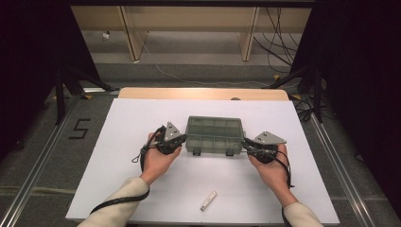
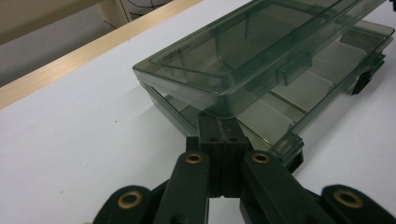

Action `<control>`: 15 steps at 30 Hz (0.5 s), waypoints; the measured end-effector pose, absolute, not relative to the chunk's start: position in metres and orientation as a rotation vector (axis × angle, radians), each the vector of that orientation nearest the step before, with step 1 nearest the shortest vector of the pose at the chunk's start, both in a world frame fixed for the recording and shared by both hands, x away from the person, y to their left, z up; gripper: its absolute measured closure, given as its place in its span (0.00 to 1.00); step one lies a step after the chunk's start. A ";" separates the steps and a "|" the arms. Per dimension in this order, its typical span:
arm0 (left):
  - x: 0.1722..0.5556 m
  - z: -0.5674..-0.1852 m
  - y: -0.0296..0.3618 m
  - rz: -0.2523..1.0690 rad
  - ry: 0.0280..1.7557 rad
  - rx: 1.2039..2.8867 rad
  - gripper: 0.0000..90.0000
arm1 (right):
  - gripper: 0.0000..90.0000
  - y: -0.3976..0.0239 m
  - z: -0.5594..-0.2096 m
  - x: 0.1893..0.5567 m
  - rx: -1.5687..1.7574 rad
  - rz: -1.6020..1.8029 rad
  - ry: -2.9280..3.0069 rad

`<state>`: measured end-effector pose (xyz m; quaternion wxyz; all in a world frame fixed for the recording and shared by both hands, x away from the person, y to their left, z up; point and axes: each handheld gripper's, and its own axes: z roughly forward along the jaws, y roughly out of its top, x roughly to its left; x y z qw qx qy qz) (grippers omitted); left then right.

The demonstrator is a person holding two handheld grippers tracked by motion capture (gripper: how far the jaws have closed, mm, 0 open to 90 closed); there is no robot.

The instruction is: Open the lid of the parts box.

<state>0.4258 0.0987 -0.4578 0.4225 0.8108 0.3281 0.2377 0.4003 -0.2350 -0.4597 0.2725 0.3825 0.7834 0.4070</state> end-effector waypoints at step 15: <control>0.431 -0.456 0.097 0.788 0.729 1.956 0.73 | 0.72 -0.225 -0.451 0.410 0.980 1.108 1.944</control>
